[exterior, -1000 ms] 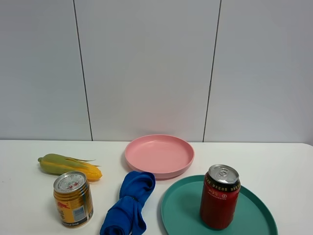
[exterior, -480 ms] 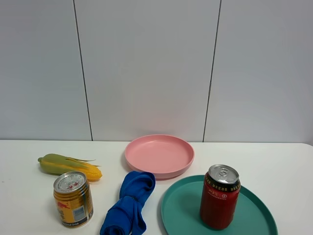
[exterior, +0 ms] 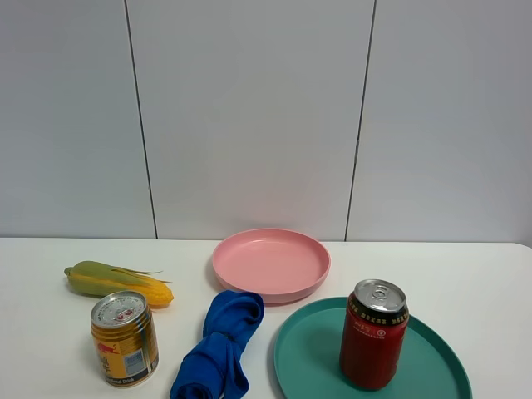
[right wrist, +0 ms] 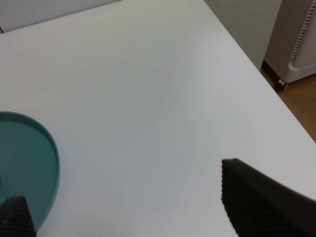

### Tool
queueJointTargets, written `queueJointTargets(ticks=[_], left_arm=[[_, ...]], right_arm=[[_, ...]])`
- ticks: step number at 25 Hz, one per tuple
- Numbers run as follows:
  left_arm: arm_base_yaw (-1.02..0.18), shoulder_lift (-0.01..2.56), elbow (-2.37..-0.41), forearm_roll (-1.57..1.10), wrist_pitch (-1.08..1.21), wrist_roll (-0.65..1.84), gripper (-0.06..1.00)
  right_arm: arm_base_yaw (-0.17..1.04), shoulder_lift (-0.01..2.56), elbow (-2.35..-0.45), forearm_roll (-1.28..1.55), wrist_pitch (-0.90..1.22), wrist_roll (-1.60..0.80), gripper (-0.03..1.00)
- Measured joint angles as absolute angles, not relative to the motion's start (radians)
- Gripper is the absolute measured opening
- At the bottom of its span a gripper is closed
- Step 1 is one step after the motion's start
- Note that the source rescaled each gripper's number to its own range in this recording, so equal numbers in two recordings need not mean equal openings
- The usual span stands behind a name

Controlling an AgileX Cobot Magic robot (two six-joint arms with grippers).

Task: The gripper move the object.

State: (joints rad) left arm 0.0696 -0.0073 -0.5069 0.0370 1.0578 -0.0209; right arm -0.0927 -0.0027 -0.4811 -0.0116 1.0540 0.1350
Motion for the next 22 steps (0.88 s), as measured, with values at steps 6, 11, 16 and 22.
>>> queueJointTargets(ticks=[6, 11, 16, 22], left_arm=[[0.07, -0.007, -0.507, 0.037, 1.058, -0.021, 0.67], [0.07, -0.007, -0.507, 0.037, 1.058, -0.021, 0.67], [0.07, -0.007, -0.507, 0.037, 1.058, -0.021, 0.67], [0.07, -0.007, -0.507, 0.037, 1.058, -0.021, 0.67]], right_arm=[[-0.093, -0.003, -0.481, -0.012, 1.054, 0.135, 1.0], [-0.093, -0.003, -0.481, -0.012, 1.054, 0.135, 1.0], [-0.093, -0.003, -0.481, -0.012, 1.054, 0.135, 1.0], [-0.093, -0.003, -0.481, -0.012, 1.054, 0.135, 1.0]])
